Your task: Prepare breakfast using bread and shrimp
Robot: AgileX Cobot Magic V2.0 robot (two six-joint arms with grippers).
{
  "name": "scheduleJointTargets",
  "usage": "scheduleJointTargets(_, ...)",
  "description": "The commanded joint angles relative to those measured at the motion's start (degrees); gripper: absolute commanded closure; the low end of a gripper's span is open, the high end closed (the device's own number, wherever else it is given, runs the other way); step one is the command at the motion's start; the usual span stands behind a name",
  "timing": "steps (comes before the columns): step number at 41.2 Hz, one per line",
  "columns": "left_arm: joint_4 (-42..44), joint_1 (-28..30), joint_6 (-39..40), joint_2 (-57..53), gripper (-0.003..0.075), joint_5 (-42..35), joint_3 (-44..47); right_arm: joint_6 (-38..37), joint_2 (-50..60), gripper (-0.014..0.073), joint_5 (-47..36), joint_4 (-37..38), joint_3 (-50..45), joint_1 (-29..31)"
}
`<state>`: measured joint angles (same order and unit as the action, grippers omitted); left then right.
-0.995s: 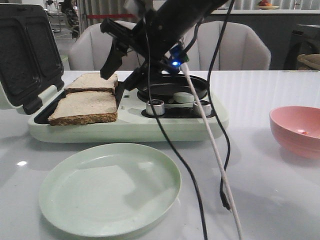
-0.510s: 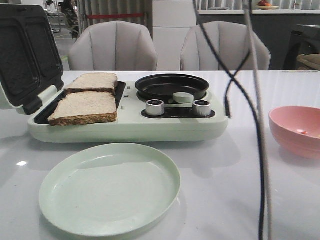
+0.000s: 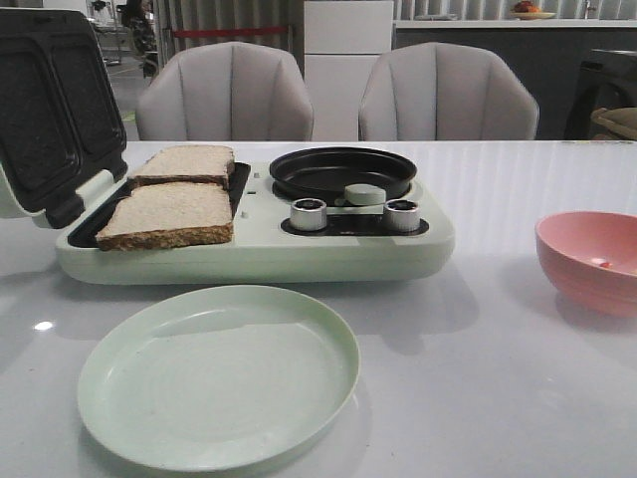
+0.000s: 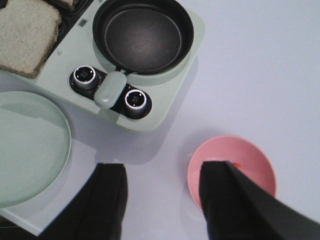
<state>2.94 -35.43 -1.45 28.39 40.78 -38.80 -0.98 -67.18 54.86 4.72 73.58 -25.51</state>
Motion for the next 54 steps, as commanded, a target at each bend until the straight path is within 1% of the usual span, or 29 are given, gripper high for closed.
scheduleJointTargets(1, 0.08, -0.03, 0.26, 0.28, 0.0178, -4.97, -1.48, -0.61, 6.79, 0.0143, -3.62, 1.38, -3.36, 0.38)
scheduleJointTargets(13, 0.08, -0.03, 0.26, 0.28, 0.0178, -4.97, -1.48, -0.99, 21.63, 0.0143, -2.76, 1.38, -16.05, 0.42)
scheduleJointTargets(26, 0.08, -0.03, 0.26, 0.28, 0.0178, -4.97, -1.48, -1.11, 32.65, 0.0143, -1.20, 1.38, -23.96, 0.42)
scheduleJointTargets(31, 0.08, -0.03, 0.26, 0.28, 0.0179, -4.97, -1.48, -1.11, 34.06, 0.0143, -1.13, 1.38, -24.83, 0.42)
scheduleJointTargets(54, -0.02, -0.03, 0.26, 0.28, 0.0179, -4.97, -1.48, -1.11, 34.09, 0.0143, -1.23, 1.38, -24.83, 0.42)
